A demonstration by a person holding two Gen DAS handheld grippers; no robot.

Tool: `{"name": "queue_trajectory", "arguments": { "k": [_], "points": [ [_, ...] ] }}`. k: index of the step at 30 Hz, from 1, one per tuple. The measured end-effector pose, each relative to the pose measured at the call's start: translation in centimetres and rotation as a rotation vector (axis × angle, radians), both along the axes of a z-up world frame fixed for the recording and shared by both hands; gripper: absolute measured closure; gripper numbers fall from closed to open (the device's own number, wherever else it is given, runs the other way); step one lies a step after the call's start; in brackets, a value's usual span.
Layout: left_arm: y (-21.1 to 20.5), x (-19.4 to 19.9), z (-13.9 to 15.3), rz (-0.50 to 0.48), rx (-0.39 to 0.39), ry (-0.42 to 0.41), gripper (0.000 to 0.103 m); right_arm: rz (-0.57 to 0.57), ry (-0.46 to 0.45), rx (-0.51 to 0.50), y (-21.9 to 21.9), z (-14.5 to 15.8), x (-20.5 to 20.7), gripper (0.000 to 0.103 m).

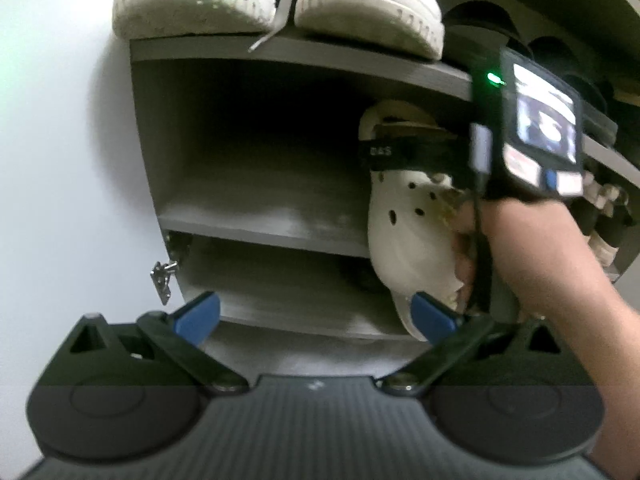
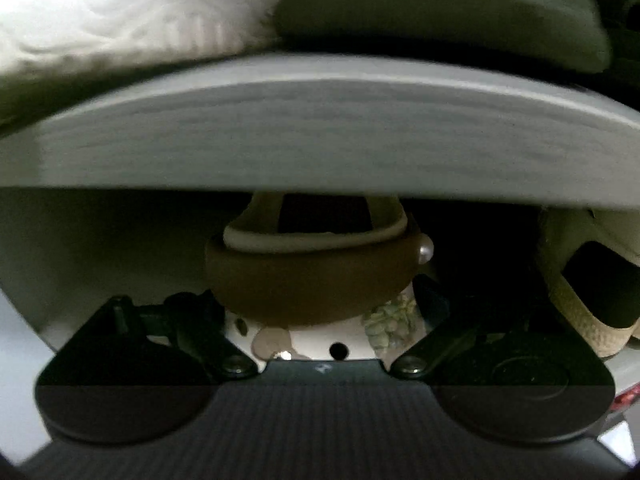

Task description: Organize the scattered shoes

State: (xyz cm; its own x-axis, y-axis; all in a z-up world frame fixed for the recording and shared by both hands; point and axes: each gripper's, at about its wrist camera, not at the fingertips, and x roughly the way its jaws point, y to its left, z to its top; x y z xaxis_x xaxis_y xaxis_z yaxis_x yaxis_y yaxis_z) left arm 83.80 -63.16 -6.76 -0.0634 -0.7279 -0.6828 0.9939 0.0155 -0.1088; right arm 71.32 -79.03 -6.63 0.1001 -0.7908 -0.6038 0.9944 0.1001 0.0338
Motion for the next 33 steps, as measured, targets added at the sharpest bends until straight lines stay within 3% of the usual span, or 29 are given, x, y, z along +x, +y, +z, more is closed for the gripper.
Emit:
{"name": "queue_trajectory", "arguments": {
  "k": [4, 9, 13, 22, 33],
  "points": [
    [0.0, -0.3, -0.1, -0.018, -0.007, -0.014, 0.000, 0.017, 0.013, 0.003, -0.4, 0.0, 0.1, 0.008],
    [-0.6, -0.2, -0.6, -0.008, 0.001, -0.031, 0.000, 0.018, -0.044, 0.029, -1.1, 0.8, -1.1, 0.008],
    [-0.8, -0.2, -0.7, -0.004, 0.000, -0.032, 0.000, 0.037, -0.010, -0.002, -0.8, 1.5, -0.7, 0.007],
    [-0.2, -0.8, -0.5, -0.015, -0.005, -0.033, 0.000, 0.101, 0.056, -0.149, 3.9, 3.0, -0.9, 0.007],
    [0.1, -1.3, -0.8, -0.026, 0.007, -0.023, 0.000, 0.123, 0.048, -0.141, 8.8, 2.6, -2.3, 0.007]
  ]
}}
